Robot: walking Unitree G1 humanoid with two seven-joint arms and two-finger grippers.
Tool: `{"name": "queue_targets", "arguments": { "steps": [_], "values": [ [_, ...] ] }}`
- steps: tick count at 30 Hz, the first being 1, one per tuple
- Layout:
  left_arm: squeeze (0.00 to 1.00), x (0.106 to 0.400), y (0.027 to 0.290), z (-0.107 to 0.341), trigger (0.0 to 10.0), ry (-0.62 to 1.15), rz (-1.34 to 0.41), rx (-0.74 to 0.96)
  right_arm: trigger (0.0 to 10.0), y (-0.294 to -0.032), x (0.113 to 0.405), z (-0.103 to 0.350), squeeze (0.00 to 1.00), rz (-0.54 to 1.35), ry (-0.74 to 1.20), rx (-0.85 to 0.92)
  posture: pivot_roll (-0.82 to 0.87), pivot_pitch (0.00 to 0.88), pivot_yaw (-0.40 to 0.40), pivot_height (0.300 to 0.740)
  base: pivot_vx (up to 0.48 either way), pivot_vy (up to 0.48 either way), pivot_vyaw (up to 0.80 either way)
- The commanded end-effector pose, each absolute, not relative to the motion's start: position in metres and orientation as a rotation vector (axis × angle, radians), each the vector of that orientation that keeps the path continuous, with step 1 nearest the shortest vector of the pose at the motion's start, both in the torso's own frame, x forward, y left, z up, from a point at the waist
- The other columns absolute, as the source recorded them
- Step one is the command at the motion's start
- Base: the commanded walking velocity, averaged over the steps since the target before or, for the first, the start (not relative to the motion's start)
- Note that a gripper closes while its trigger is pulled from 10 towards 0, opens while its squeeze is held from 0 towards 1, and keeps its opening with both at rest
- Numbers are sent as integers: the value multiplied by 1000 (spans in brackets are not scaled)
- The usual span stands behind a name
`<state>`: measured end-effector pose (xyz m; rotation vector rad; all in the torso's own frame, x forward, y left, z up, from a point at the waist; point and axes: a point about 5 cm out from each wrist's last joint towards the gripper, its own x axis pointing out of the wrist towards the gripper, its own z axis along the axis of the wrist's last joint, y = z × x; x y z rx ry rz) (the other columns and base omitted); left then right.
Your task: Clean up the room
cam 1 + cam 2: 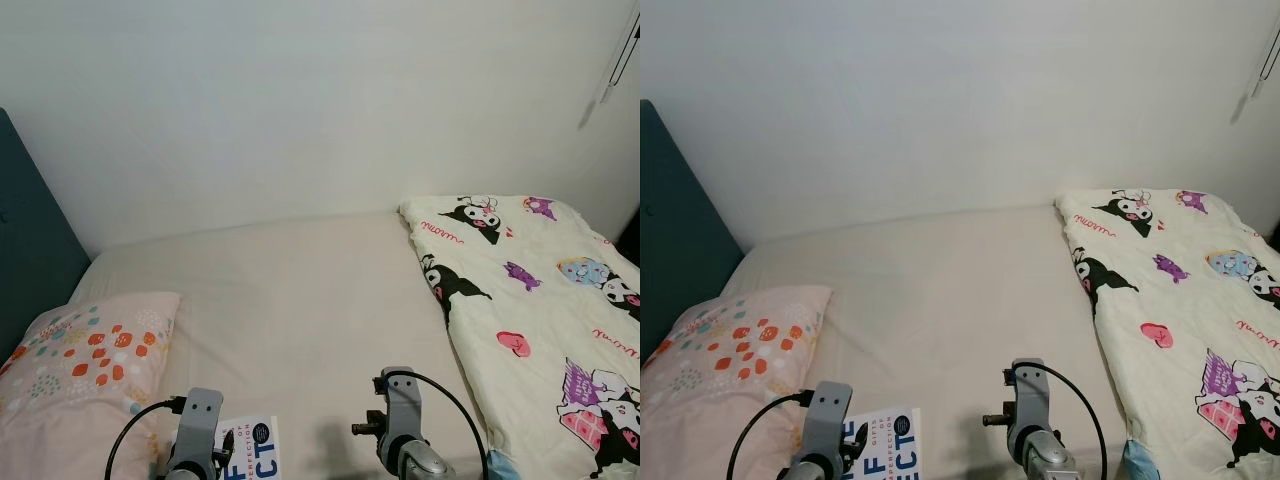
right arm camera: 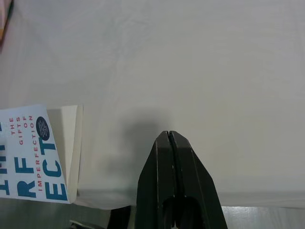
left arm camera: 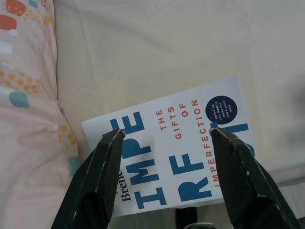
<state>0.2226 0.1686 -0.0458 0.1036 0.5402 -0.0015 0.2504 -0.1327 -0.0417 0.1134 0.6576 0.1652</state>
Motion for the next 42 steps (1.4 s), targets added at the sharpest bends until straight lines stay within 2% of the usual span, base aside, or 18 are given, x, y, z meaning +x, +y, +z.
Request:
{"name": "queue_targets", "arguments": {
  "steps": [1,42],
  "values": [
    [0,222,169,-45,10000,532,1,105,10000,-131,249,-43,0,168,666,125,48,0,-13,740,0,0,0],
    [0,224,168,-44,10000,524,6,96,10000,-132,252,-40,0,155,645,103,48,0,-14,740,0,0,0]
  ]
}}
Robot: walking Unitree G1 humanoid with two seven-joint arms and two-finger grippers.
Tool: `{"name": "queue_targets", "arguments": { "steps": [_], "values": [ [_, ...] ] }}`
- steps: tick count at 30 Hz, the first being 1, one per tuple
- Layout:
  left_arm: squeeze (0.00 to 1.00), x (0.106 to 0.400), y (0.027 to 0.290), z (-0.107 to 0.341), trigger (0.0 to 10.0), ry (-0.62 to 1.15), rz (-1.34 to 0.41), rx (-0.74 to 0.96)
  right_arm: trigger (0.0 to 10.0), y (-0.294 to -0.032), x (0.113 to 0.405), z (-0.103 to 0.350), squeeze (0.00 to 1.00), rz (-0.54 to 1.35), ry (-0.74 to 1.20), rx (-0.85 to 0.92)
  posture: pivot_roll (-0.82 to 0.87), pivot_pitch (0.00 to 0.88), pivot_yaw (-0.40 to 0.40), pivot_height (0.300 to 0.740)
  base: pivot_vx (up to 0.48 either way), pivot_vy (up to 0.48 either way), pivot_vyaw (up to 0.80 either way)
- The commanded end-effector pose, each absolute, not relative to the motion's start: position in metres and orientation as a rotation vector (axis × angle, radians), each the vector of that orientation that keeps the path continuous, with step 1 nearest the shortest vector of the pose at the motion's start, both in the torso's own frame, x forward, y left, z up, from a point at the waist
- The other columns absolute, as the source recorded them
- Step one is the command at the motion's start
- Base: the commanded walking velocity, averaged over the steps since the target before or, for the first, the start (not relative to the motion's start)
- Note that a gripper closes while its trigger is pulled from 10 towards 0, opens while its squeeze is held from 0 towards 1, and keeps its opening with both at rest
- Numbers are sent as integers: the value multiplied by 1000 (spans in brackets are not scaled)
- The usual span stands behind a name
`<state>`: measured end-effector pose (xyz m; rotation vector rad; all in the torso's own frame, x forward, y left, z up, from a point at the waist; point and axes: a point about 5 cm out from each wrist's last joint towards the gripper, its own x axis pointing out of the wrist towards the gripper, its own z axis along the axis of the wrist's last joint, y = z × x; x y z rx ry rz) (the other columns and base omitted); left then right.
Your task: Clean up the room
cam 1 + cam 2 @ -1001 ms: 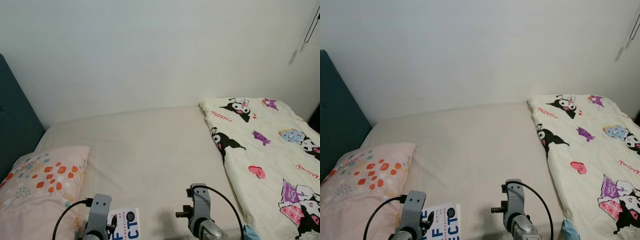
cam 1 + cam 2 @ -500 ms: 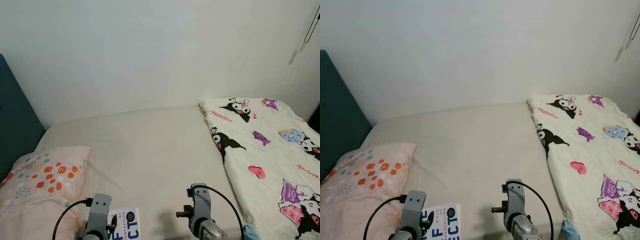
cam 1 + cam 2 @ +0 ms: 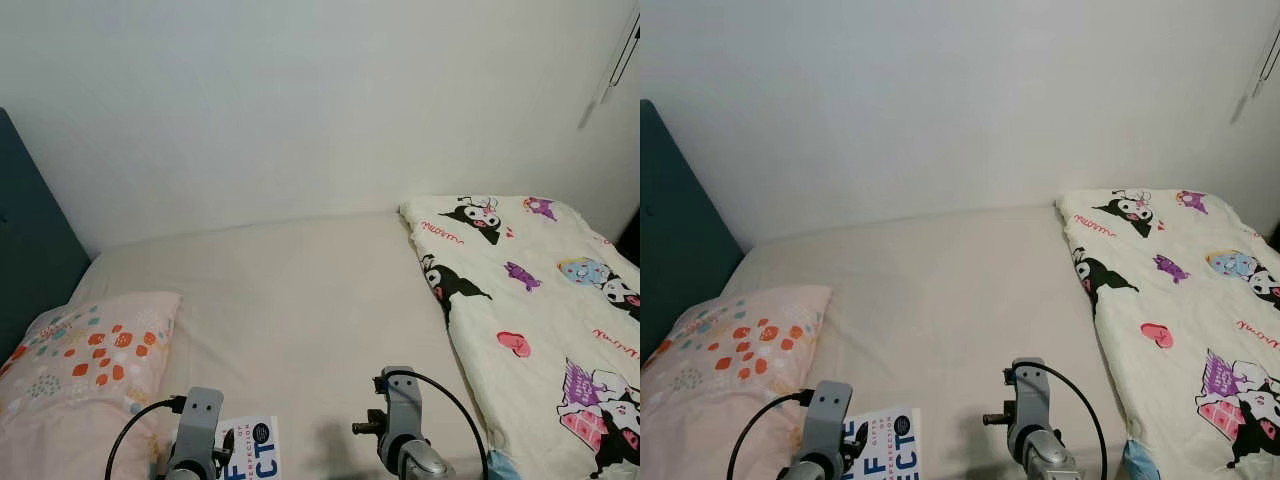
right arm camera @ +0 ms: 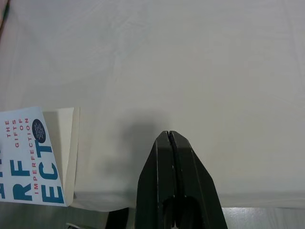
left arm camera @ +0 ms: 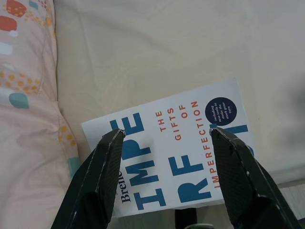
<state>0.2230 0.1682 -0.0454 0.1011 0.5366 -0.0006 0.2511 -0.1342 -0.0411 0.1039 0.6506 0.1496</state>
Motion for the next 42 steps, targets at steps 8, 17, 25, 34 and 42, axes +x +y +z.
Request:
{"name": "queue_targets", "arguments": {
  "steps": [8,17,25,34,42],
  "values": [
    [0,224,168,-44,10000,524,2,89,10000,-131,253,-39,0,154,640,109,49,0,-15,740,0,0,0],
    [0,225,168,-44,10000,524,-1,88,10000,-131,254,-39,0,157,642,115,48,0,-15,740,0,0,0],
    [0,224,167,-44,10000,523,-2,86,10000,-131,254,-39,0,155,641,116,48,0,-15,740,0,0,0],
    [0,224,169,-44,10000,521,-2,87,10000,-130,254,-39,0,157,641,117,53,0,-14,740,0,0,0],
    [0,225,168,-42,10000,510,-5,78,10000,-129,254,-39,0,156,642,119,52,0,-11,740,0,0,0]
  ]
}}
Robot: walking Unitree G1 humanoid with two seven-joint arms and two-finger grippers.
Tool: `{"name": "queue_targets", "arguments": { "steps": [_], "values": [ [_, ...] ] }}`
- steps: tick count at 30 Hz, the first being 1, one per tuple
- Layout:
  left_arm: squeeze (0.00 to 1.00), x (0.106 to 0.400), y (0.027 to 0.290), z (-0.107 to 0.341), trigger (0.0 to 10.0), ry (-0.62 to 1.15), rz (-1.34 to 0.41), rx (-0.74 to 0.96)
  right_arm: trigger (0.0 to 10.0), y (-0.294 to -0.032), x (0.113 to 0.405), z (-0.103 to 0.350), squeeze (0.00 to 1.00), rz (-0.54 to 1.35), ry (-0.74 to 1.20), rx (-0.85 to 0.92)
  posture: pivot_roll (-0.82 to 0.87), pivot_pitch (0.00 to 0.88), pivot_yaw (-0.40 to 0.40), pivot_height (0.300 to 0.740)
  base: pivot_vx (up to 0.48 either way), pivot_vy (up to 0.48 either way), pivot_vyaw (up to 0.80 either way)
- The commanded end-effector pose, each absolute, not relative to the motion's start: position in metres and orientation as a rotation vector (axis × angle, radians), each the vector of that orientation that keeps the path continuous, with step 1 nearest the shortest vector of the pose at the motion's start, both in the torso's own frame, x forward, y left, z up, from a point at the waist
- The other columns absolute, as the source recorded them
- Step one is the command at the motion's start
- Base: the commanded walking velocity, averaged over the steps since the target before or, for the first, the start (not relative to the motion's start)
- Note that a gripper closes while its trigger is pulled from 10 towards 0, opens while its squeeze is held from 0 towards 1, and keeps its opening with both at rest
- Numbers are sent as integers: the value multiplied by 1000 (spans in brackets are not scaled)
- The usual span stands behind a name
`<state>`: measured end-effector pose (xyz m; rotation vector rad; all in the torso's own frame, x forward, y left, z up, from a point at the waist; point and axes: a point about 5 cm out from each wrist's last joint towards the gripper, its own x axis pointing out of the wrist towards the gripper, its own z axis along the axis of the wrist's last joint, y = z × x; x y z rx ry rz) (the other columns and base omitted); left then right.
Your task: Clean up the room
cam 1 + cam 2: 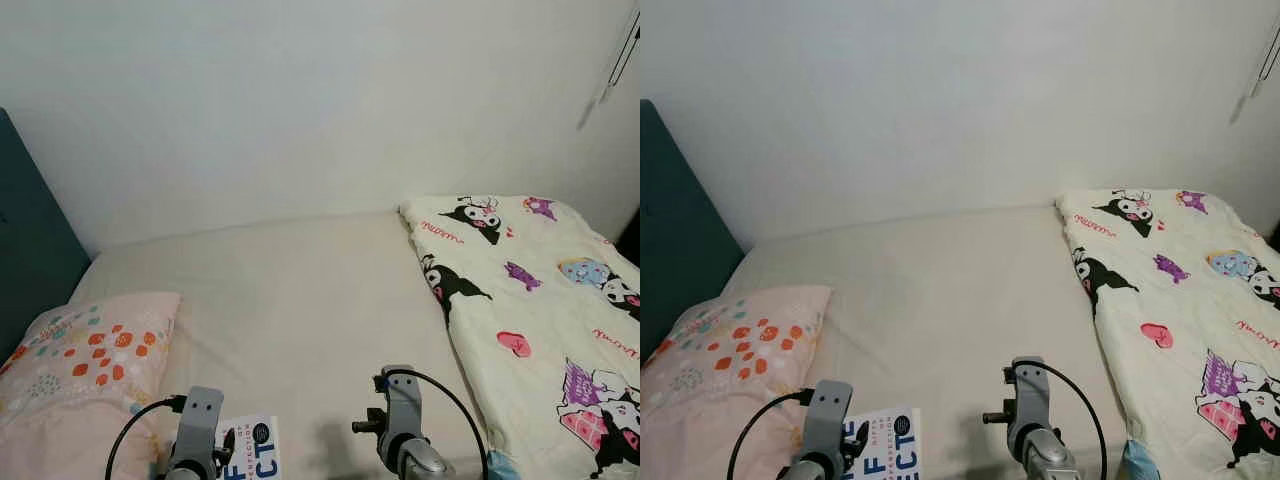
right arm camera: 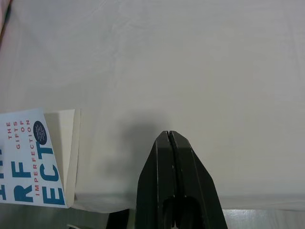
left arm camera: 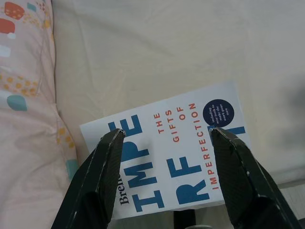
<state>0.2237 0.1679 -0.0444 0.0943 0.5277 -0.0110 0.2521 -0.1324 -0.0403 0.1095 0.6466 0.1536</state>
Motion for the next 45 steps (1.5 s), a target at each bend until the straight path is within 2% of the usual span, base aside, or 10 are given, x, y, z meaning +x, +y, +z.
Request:
{"name": "queue_targets", "arguments": {
  "steps": [1,45],
  "values": [
    [0,225,168,-42,10000,506,-6,74,10000,-130,254,-39,0,156,642,119,52,0,-11,740,0,0,0],
    [0,225,168,-42,10000,507,-4,73,10000,-130,256,-38,0,167,640,111,51,0,-15,740,0,0,0]
  ]
}}
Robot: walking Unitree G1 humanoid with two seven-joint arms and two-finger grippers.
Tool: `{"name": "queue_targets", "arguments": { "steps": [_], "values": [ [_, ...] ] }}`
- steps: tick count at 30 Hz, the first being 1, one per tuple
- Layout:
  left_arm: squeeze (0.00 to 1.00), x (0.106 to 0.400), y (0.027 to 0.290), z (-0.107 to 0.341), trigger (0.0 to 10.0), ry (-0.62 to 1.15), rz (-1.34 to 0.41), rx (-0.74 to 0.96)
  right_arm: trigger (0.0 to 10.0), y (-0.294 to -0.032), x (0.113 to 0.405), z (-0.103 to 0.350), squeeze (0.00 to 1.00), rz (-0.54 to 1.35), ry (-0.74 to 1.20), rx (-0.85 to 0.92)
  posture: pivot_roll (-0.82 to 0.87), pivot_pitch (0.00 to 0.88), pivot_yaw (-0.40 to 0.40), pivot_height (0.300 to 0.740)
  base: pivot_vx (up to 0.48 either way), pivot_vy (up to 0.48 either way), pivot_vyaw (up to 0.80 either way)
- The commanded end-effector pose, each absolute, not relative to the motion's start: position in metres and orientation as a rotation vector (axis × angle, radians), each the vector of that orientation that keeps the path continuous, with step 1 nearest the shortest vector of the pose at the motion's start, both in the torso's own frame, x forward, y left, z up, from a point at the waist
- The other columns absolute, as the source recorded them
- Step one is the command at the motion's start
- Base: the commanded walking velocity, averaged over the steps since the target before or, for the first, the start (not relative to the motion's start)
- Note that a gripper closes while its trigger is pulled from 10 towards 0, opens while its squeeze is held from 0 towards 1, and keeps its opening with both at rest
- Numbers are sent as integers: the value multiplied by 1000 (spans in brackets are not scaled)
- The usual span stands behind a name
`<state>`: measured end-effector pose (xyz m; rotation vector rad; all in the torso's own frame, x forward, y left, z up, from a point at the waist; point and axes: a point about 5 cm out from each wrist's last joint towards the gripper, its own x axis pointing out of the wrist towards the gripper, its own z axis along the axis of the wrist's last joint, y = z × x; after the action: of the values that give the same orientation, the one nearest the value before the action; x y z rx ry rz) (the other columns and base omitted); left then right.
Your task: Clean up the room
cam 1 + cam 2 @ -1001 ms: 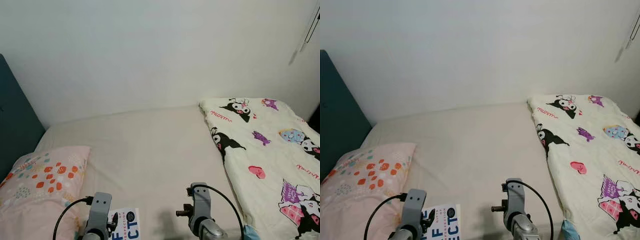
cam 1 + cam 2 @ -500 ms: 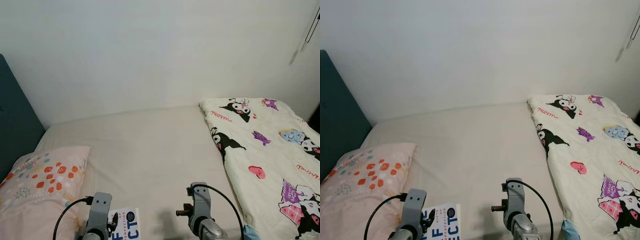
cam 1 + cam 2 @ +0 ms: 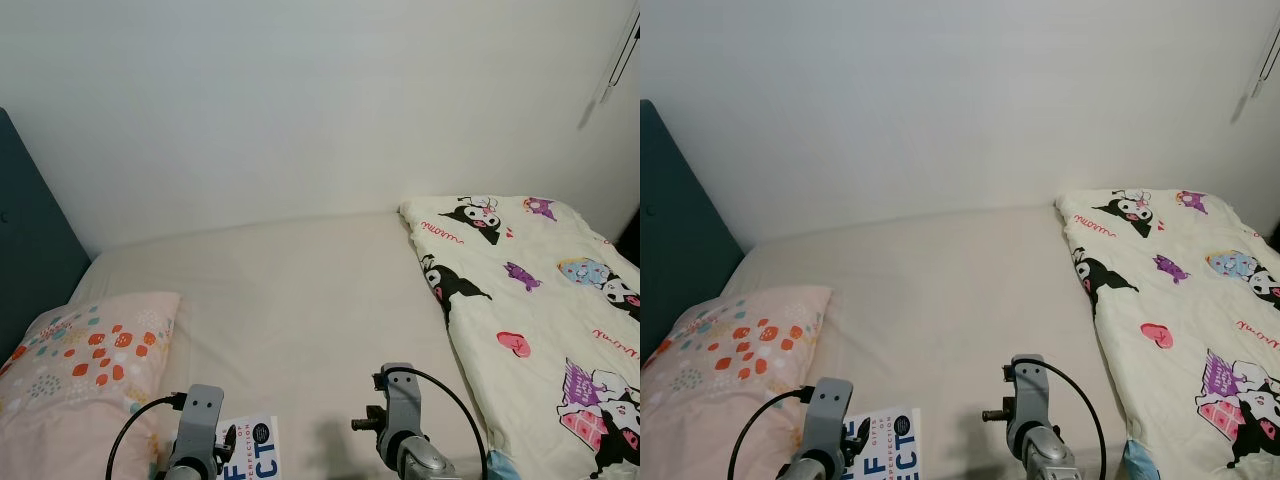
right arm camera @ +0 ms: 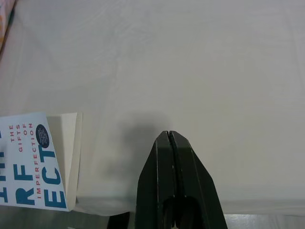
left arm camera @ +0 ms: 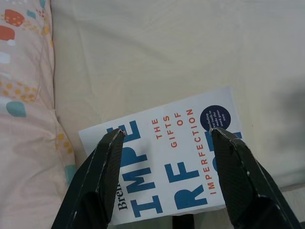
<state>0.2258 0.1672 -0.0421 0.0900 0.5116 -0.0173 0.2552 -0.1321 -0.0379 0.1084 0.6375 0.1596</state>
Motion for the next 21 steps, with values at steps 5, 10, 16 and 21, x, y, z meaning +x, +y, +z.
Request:
{"name": "queue_targets", "arguments": {
  "steps": [5,10,16,21],
  "values": [
    [0,225,168,-42,10000,503,-3,70,10000,-130,256,-38,0,166,641,109,50,0,-15,740,0,0,0],
    [0,226,168,-41,10000,500,-2,68,10000,-131,256,-37,0,164,638,109,50,0,-17,740,0,0,0],
    [0,225,168,-41,10000,498,-4,70,10000,-131,256,-37,0,163,639,109,50,0,-16,740,0,0,0],
    [0,225,168,-41,10000,498,-6,72,10000,-131,256,-38,0,162,641,112,49,0,-15,740,0,0,0]
  ]
}}
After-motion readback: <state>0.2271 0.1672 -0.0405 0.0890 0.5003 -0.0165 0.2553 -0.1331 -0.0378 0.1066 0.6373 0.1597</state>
